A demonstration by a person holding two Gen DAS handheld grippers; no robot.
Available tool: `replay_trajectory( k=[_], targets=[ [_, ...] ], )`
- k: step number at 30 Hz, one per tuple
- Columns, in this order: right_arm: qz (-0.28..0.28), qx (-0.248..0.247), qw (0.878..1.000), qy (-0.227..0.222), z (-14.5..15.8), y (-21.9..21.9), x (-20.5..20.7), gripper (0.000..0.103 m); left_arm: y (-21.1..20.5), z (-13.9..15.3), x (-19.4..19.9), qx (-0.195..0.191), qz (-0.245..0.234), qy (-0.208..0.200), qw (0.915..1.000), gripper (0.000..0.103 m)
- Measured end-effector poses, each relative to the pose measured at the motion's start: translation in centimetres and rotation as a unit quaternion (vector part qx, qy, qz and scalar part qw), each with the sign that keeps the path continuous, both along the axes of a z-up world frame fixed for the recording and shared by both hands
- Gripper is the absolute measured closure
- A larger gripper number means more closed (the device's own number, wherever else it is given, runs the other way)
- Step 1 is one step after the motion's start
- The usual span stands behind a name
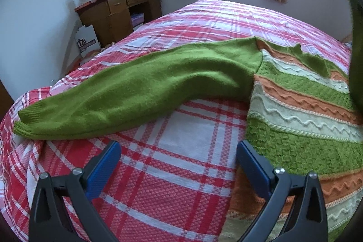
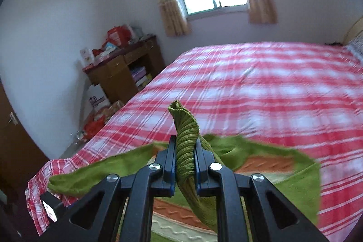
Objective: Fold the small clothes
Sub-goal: 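Lift the held sleeve with the right gripper and fold it across the sweater body, then open the right gripper to lay the sleeve on the sweater body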
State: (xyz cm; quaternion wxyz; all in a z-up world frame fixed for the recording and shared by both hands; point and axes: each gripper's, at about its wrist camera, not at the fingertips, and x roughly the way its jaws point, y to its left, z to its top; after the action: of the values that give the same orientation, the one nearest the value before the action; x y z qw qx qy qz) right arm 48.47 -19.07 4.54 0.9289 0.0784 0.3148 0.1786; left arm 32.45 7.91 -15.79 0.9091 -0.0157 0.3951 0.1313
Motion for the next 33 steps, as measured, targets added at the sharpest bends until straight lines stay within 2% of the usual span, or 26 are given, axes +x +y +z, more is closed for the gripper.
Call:
replay_trajectory(
  k=[3,4,5,6,7,9,13,16,18,19,22,25,28,29,32,33],
  targets=[
    [0.017,0.006,1.0,0.017,-4.1,2.4,0.9,0.09,0.2,-0.1,0.0,-0.01,-0.004,0.003,0.9999,0.0],
    [0.022,0.004,0.999,0.041,-6.5,3.3,1.5,0.085,0.2,-0.1,0.0,-0.015,-0.009,0.004,0.9998,0.0],
    [0.021,-0.004,0.998,0.063,-8.1,3.9,1.8,0.07,0.2,-0.1,0.0,-0.018,-0.012,0.003,0.9998,0.0],
    [0.019,-0.008,0.996,0.085,-9.6,4.1,1.9,0.059,0.2,0.0,-0.1,-0.022,-0.018,0.001,0.9996,0.0],
    [0.018,-0.005,0.995,0.101,-10.5,4.0,1.8,0.042,0.3,0.0,-0.3,-0.027,-0.03,0.001,0.9992,0.0],
    [0.029,0.023,0.991,0.128,-12.0,3.0,0.6,0.04,0.4,0.4,-0.8,-0.025,-0.045,-0.003,0.9987,0.0],
    [0.029,0.025,0.992,0.119,-11.1,-0.9,-2.6,0.04,0.1,3.0,-1.9,0.002,-0.066,-0.028,0.9974,0.0],
    [0.007,0.007,0.996,0.093,-9.8,-5.1,-5.3,0.039,-1.2,5.9,-1.7,-0.011,-0.111,-0.05,0.9925,0.0],
    [-0.026,-0.014,0.998,0.061,-8.8,-8.0,-7.2,0.039,-2.5,7.0,-0.9,-0.026,-0.136,-0.048,0.9892,0.0],
    [-0.044,-0.025,0.998,0.042,-8.4,-9.4,-8.1,0.037,-3.5,7.5,0.1,-0.046,-0.155,-0.043,0.986,0.0],
    [-0.102,-0.044,0.994,0.001,-7.9,-13.4,-10.3,0.034,-5.8,7.0,2.5,-0.077,-0.178,-0.019,0.9808,0.014],
    [-0.141,-0.037,0.989,-0.009,-8.6,-16.7,-11.8,0.034,-8.8,4.6,5.9,-0.099,-0.199,0.033,0.9744,0.037],
    [-0.169,-0.038,0.985,-0.009,-9.9,-19.2,-13.0,0.033,-10.8,2.1,8.1,-0.115,-0.201,0.082,0.9693,0.039],
    [-0.175,-0.017,0.984,-0.002,-10.4,-20.3,-13.2,0.033,-11.5,1.2,8.7,-0.099,-0.191,0.09,0.9724,0.04],
    [-0.199,0.035,0.979,-0.001,-10.9,-22.7,-13.9,0.033,-12.6,0.9,8.6,-0.082,-0.196,0.062,0.9753,0.042],
    [-0.204,0.044,0.978,-0.001,-11.1,-23.0,-14.0,0.033,-12.9,1.0,8.6,-0.081,-0.198,0.059,0.9752,0.05]
  ],
)
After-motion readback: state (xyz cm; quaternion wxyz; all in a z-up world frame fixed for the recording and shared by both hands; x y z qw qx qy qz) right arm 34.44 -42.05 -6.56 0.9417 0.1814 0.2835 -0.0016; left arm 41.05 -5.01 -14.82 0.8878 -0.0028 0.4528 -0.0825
